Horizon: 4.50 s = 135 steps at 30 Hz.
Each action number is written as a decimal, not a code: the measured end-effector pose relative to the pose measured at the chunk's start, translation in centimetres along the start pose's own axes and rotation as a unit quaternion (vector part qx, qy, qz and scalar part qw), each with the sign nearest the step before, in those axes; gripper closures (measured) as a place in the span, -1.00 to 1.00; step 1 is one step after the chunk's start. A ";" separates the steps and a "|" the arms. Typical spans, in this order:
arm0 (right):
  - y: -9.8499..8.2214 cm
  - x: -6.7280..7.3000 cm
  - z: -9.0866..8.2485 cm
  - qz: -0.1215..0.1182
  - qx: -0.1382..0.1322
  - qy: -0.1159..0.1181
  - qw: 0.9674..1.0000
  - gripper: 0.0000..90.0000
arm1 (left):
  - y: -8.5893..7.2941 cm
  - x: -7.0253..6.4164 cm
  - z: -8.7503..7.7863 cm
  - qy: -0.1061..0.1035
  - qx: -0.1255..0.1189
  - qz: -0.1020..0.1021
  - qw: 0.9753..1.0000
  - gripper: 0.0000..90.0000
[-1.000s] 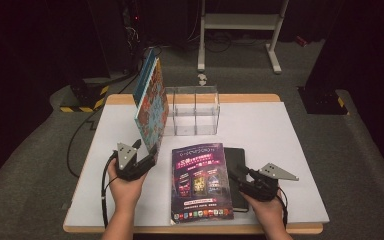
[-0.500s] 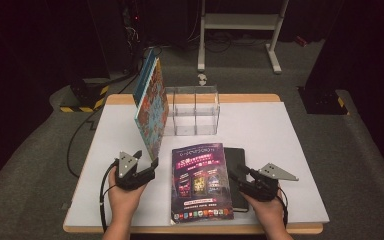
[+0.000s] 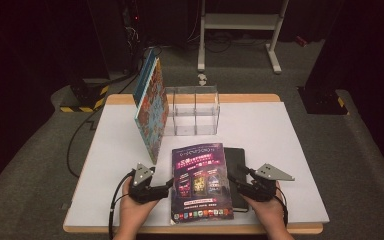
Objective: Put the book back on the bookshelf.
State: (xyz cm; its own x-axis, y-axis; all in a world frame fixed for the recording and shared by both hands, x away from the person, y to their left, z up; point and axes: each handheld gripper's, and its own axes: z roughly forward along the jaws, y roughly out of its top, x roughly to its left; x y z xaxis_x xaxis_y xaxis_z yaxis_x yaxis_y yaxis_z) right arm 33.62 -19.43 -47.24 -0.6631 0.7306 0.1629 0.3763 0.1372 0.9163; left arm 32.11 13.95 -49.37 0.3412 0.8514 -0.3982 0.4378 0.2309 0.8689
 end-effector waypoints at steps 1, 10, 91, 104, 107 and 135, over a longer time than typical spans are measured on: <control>0.0 0.1 0.1 -0.005 0.006 -0.003 1.000 -0.03 | -0.1 -0.2 0.3 -0.003 0.005 0.000 1.000 -0.66; 0.0 0.6 0.8 -0.033 0.038 -0.027 0.998 -0.10 | -0.6 -1.6 2.6 -0.029 0.047 -0.001 0.998 -0.75; -1.6 -0.7 -0.6 -0.017 0.055 -0.073 0.996 -0.12 | -1.5 -5.5 3.2 -0.127 0.079 -0.022 0.989 -0.81; -0.8 1.1 1.9 -0.042 0.084 -0.094 0.991 -0.55 | -1.3 -5.7 2.9 -0.133 0.063 -0.017 0.989 -0.81; -0.7 0.9 1.9 -0.023 0.096 -0.091 0.991 -0.53 | -1.2 -5.6 2.7 -0.131 0.054 -0.019 0.990 -0.79; -1.1 -1.2 -0.7 0.009 0.102 -0.088 0.991 -0.56 | -1.7 -5.4 5.8 -0.134 0.086 -0.071 0.985 -0.88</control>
State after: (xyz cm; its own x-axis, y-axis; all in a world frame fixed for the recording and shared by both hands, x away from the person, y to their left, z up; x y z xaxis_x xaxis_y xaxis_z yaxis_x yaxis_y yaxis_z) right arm 33.52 -20.88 -48.23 -0.5388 0.8370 0.0960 0.5216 0.2420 0.8182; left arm 34.36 6.23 -50.41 0.4631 0.6569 -0.5950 0.6235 0.2356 0.7455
